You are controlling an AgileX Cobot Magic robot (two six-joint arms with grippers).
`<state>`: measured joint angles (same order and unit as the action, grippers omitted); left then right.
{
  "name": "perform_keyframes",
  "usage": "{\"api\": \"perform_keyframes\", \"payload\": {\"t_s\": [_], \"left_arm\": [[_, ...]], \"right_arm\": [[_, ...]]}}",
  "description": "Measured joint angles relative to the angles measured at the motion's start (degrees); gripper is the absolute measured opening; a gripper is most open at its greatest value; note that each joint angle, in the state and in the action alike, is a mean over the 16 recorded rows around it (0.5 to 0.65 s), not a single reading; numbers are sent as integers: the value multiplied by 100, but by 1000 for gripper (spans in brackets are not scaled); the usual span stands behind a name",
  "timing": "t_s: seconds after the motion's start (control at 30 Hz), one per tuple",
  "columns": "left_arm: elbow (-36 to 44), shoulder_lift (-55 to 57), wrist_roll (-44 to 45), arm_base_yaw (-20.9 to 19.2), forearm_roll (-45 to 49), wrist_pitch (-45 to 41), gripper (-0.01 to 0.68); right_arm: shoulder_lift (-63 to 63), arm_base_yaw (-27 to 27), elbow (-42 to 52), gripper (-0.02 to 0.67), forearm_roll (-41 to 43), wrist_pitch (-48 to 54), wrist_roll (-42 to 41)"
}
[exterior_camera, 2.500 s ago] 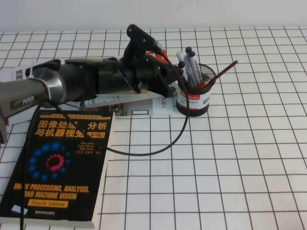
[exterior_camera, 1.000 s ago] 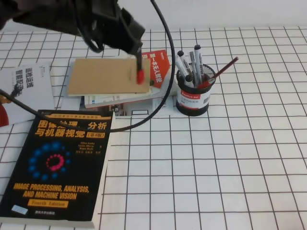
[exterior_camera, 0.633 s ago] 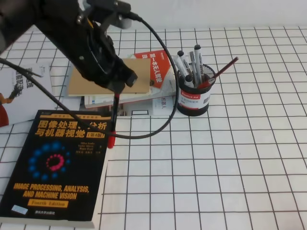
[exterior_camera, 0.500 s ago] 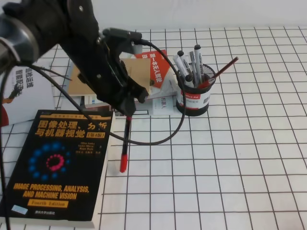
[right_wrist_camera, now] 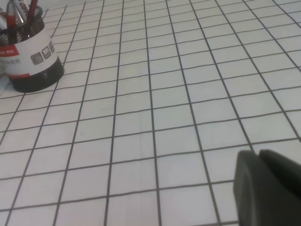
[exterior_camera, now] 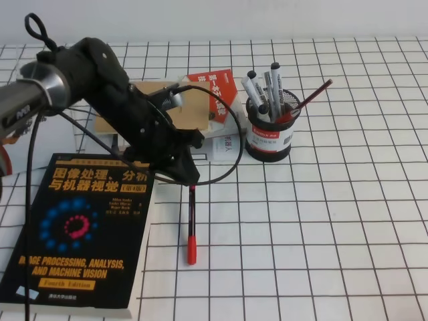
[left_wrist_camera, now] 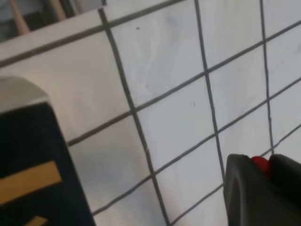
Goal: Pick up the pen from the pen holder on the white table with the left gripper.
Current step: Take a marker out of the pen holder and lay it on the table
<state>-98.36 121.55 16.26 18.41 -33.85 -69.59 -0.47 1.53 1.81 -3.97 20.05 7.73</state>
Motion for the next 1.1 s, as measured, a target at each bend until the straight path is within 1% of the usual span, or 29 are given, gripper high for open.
{"api": "perform_keyframes", "payload": {"t_s": [0.17, 0.37, 0.57, 0.87, 0.97, 1.1], "left_arm": [[-8, 150, -84, -82, 55, 87, 38], [-19, 206, -256, -84, 369, 257, 51], [-25, 211, -486, -8, 882, 514, 106], [-49, 211, -811, 291, 1670, 903, 205], [-143, 210, -895, 387, 1876, 950, 223], [-416, 180, -975, 468, 2115, 899, 231]], "right_arm": [[0, 0, 0, -16, 0, 0, 0], [0, 0, 0, -16, 0, 0, 0], [0, 0, 0, -16, 0, 0, 0], [0, 0, 0, -16, 0, 0, 0], [0, 0, 0, -16, 0, 0, 0], [0, 0, 0, -16, 0, 0, 0]]}}
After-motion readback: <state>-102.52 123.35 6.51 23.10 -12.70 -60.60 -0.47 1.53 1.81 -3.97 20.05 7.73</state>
